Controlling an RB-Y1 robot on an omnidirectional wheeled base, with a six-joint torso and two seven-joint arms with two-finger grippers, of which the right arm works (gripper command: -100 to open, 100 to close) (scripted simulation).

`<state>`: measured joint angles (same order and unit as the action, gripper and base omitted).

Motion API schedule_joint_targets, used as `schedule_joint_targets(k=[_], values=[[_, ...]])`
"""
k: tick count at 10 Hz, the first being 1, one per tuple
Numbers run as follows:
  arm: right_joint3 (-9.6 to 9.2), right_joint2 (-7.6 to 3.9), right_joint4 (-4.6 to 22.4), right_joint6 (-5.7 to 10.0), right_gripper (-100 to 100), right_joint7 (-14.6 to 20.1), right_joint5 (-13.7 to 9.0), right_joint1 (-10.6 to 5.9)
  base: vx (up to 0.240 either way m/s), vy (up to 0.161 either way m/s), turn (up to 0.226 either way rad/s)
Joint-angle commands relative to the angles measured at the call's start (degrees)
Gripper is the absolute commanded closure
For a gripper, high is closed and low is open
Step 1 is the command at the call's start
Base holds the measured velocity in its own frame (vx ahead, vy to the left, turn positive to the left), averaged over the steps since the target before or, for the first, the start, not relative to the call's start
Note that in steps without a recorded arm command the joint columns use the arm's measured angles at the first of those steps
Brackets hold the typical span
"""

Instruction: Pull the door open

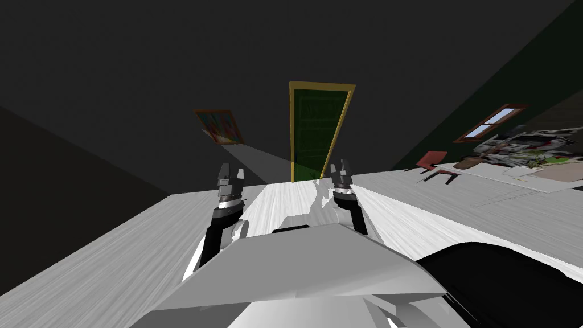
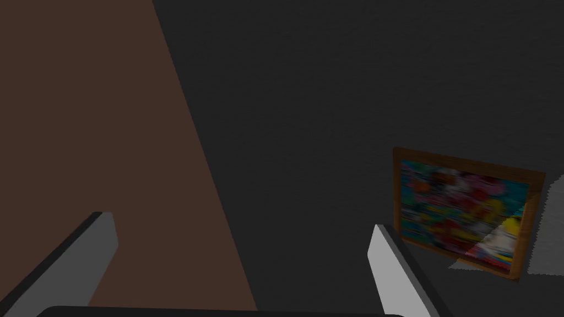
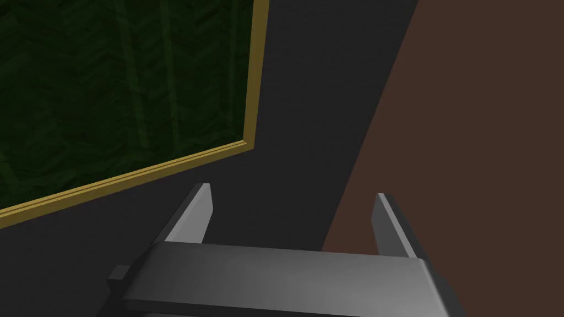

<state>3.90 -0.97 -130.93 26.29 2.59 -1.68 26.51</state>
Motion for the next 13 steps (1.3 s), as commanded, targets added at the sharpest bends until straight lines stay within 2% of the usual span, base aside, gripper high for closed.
schedule_joint_targets(k=[1,2,6,10,13], values=[[-0.47,-0.57,1.9,0.8,-100,1.5,-1.6,-0.37,0.095,0.004,0.105],[-0.47,-0.57,1.9,0.8,-100,1.5,-1.6,-0.37,0.131,-0.007,0.092],[-1.54,-1.71,6.4,2.62,-100,5.0,-5.4,-1.23,0.14,-0.029,0.09],[-3.09,-3.11,12.8,5.28,-100,10.0,-10.8,-2.47,0.157,-0.027,0.142],[-3.88,-3.75,16.1,6.63,-100,12.5,-13.6,-3.1,0.111,-0.037,0.105]])
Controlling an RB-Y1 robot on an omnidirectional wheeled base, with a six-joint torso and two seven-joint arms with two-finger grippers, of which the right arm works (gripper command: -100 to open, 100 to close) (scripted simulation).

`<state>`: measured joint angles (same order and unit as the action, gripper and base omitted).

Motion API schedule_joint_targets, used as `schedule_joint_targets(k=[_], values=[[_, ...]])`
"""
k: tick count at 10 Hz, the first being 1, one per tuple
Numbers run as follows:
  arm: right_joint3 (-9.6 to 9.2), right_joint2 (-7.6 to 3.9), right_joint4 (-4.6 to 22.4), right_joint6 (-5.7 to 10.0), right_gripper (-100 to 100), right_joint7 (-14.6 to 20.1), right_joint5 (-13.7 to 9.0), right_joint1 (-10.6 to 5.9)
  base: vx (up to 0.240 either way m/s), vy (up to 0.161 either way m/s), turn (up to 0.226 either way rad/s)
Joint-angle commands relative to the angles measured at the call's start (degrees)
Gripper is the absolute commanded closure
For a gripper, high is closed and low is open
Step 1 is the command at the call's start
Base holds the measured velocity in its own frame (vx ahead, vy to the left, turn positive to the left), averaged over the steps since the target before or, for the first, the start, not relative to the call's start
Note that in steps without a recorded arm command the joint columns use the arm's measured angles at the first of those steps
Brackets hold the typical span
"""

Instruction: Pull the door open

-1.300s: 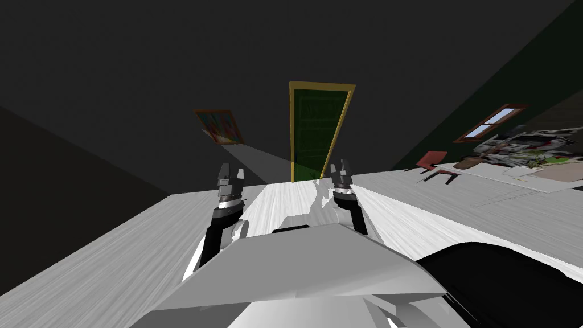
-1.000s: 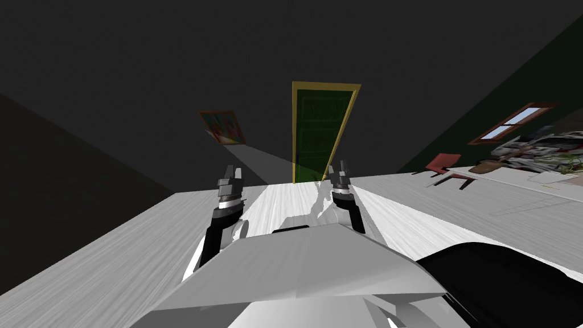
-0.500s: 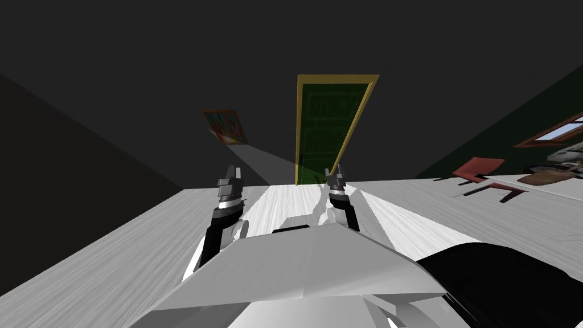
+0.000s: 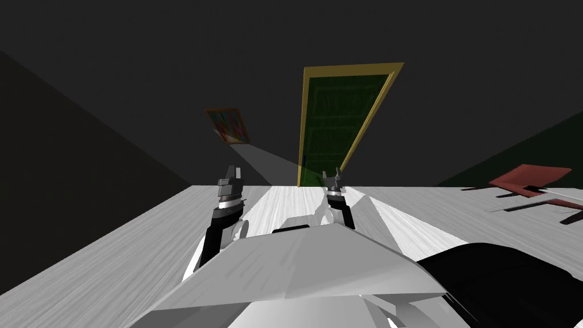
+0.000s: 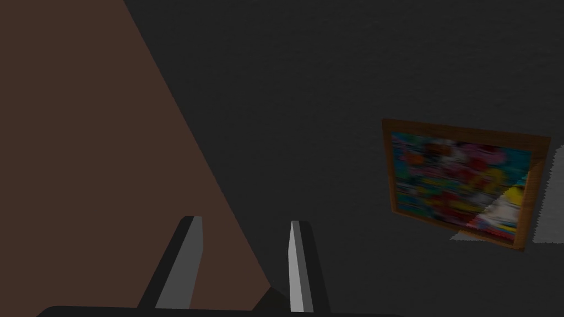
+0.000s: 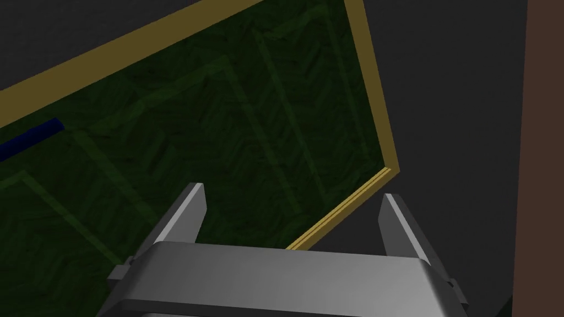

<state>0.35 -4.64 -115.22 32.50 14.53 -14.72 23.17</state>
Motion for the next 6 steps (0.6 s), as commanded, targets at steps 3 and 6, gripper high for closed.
schedule_joint_targets(k=[3,6], values=[[-1.46,-0.95,5.1,2.35,-100,4.3,-4.5,-0.67,0.118,-0.043,0.149],[-2.36,-1.61,8.8,3.88,-100,7.2,-7.7,-1.38,0.089,-0.034,0.105]])
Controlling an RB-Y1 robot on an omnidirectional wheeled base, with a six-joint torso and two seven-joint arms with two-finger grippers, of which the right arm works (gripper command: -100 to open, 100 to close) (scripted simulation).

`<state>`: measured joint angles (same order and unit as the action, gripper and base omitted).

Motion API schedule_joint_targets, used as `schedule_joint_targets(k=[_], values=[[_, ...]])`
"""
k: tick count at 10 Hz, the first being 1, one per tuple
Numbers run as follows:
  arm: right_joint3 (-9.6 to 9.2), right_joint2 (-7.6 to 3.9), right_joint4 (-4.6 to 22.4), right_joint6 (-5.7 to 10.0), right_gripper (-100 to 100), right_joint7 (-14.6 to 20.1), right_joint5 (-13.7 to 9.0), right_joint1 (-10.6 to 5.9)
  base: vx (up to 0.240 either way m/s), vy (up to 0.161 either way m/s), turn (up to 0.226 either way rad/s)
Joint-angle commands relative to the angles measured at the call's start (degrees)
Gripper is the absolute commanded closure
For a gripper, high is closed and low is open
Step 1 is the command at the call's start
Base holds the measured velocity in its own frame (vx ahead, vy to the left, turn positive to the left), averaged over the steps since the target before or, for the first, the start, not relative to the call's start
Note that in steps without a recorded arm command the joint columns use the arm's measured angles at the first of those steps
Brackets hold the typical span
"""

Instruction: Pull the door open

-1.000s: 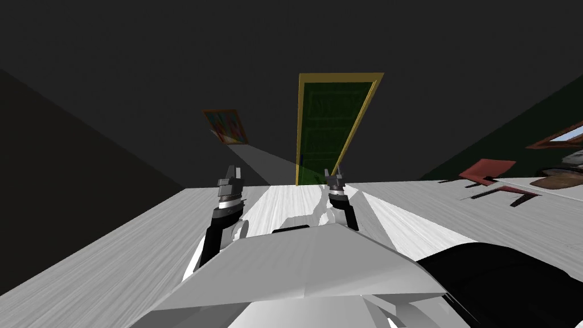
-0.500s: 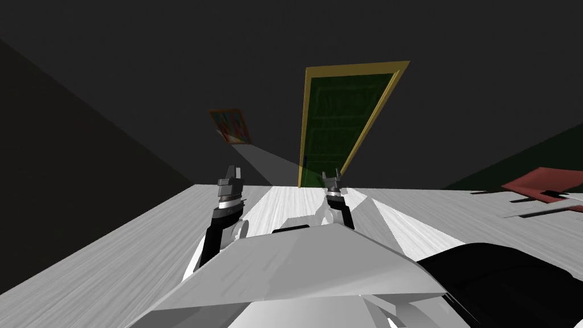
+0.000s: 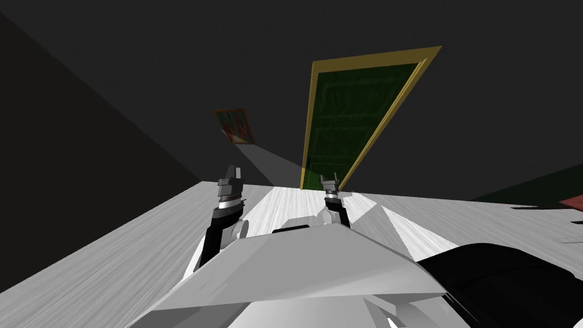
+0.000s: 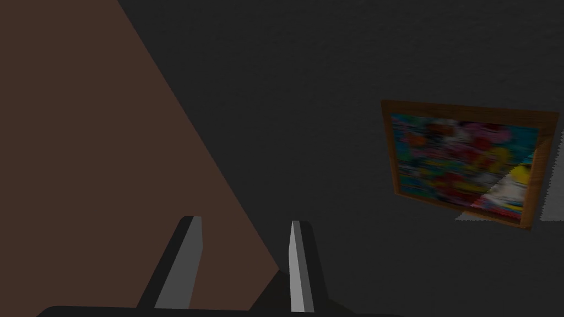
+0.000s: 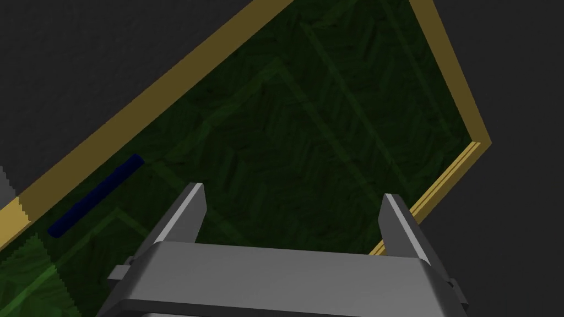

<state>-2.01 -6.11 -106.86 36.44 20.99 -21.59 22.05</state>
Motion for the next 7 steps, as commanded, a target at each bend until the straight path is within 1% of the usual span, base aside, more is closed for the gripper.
schedule_joint_targets(k=[1,7], values=[[-0.31,-0.35,1.7,0.47,-100,1.7,-1.9,-0.51,0.095,-0.039,0.132],[-2.2,-1.64,9.6,3.69,-100,7.8,-8.5,-2.02,0.089,-0.042,0.116]])
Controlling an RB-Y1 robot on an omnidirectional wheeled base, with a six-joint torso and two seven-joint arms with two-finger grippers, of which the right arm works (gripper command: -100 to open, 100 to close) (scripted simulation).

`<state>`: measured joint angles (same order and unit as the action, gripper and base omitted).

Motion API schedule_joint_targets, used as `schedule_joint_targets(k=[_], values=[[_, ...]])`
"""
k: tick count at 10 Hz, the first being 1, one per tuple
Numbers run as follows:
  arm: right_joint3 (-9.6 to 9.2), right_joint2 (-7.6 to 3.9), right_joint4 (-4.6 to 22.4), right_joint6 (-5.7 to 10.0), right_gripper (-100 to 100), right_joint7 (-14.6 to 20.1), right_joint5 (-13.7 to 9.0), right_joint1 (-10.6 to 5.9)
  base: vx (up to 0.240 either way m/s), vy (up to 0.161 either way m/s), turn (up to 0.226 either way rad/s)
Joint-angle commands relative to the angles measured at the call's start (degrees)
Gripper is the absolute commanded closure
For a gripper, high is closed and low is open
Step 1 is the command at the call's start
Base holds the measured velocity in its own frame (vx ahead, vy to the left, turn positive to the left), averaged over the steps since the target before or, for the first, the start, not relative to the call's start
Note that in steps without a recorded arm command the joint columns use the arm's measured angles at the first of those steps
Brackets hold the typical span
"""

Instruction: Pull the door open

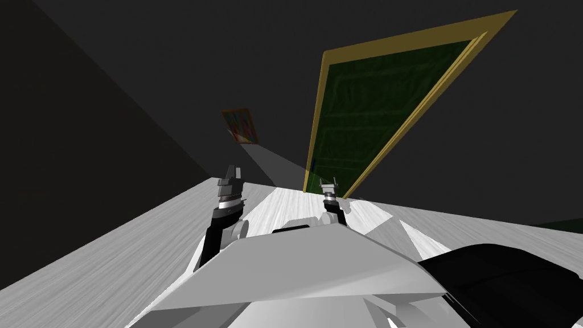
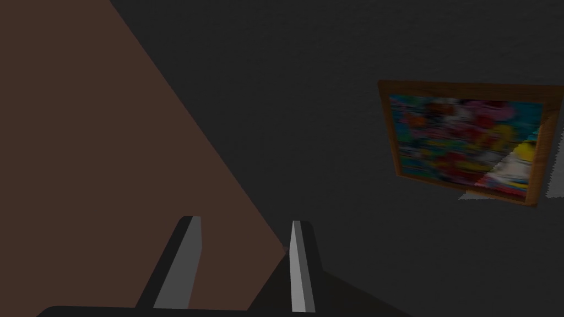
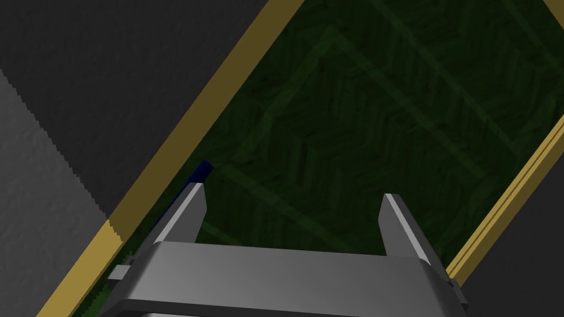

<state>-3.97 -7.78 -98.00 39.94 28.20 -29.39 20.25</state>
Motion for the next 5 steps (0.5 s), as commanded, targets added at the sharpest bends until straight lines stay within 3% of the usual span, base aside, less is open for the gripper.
schedule_joint_targets(k=[1,5], values=[[-0.56,-0.19,2.0,0.73,-100,1.6,-1.8,-0.47,0.106,-0.049,0.117],[-1.84,-1.0,7.3,2.91,-100,5.7,-6.3,-1.49,0.088,-0.053,0.115]])
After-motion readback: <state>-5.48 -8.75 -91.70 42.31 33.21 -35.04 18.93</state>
